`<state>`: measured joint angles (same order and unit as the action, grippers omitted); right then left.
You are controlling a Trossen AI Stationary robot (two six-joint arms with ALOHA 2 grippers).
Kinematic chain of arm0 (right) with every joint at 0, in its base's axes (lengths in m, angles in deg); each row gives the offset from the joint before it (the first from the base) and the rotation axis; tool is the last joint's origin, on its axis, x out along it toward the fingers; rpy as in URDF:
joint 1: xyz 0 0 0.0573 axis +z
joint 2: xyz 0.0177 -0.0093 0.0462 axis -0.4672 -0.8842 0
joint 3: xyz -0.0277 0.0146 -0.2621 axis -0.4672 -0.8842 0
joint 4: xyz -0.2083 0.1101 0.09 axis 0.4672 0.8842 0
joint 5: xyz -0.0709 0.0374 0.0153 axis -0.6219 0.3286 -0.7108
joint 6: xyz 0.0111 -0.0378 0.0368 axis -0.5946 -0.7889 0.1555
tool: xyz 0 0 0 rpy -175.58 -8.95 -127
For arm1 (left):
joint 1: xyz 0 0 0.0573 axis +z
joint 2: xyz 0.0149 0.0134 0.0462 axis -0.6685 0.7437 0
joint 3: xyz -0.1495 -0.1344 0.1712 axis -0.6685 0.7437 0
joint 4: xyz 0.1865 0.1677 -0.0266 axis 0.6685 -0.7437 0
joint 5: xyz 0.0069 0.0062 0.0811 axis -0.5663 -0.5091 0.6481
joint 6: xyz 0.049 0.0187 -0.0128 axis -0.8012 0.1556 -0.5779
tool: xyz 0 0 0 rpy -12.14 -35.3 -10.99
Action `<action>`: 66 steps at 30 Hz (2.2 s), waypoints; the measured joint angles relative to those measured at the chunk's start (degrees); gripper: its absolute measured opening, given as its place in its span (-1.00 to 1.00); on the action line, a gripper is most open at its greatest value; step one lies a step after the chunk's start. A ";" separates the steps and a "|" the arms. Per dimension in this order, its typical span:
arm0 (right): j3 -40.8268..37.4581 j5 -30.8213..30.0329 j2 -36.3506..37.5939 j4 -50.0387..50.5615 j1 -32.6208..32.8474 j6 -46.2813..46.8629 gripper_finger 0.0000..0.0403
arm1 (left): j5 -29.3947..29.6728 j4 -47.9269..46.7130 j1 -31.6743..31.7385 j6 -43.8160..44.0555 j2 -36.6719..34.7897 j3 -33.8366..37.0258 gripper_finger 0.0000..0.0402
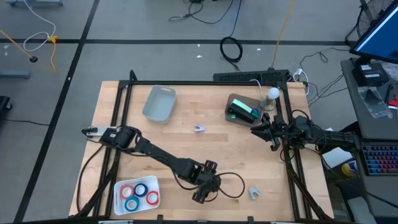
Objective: Pick and place Stapler, Stapler remover, tape
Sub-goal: Put the yellow small stapler into the black bin
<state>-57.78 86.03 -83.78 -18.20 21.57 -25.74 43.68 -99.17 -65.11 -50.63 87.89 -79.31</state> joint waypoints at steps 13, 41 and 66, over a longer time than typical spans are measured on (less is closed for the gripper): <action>0.00 -0.01 -0.04 -0.28 0.00 0.14 -0.68 | -0.09 3.31 0.19 -1.36 3.06 -0.05 0.33; 0.00 0.02 -0.13 -0.22 0.00 0.02 -0.68 | 4.94 5.93 0.02 2.62 5.00 -0.09 0.33; 0.00 0.02 -0.13 -0.19 0.00 0.00 -0.68 | 5.32 -0.07 -1.94 4.64 4.98 -0.15 0.33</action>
<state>-57.78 86.05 -83.91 -18.40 21.57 -25.74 49.00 -99.24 -67.04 -45.99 92.87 -79.46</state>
